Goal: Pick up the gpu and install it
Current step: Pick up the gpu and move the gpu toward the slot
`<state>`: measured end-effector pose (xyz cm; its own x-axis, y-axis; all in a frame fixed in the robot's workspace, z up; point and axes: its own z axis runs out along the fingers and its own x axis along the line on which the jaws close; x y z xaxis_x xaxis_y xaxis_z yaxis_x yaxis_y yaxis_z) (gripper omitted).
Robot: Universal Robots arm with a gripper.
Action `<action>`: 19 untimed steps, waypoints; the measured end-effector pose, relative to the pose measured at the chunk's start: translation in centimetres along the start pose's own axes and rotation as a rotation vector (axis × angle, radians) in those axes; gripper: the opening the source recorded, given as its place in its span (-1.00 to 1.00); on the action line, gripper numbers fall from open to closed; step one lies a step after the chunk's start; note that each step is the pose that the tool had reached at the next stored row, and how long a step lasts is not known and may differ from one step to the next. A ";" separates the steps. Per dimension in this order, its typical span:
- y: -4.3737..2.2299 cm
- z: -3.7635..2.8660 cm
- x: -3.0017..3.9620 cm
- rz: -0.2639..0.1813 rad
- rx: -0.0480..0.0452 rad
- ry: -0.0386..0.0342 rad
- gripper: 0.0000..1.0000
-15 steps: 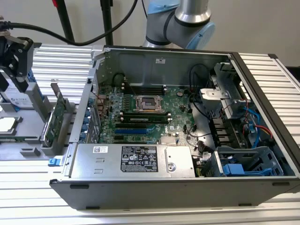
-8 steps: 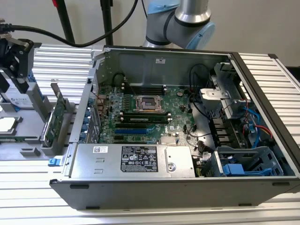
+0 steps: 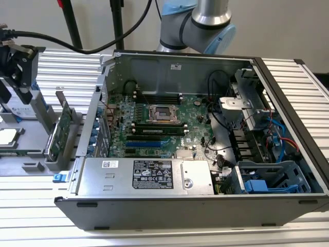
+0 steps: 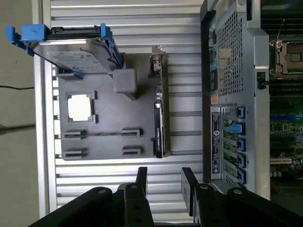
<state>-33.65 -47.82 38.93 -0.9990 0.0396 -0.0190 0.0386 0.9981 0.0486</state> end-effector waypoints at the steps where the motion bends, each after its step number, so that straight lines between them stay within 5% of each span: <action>1: 0.00 0.04 0.00 0.000 -0.0001 0.0000 1.00; 19: -0.04 0.78 -0.01 -0.008 -0.0001 0.0004 1.00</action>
<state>-33.62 -47.82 38.15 -0.9993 0.0317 -0.0189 0.0307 0.9983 0.0486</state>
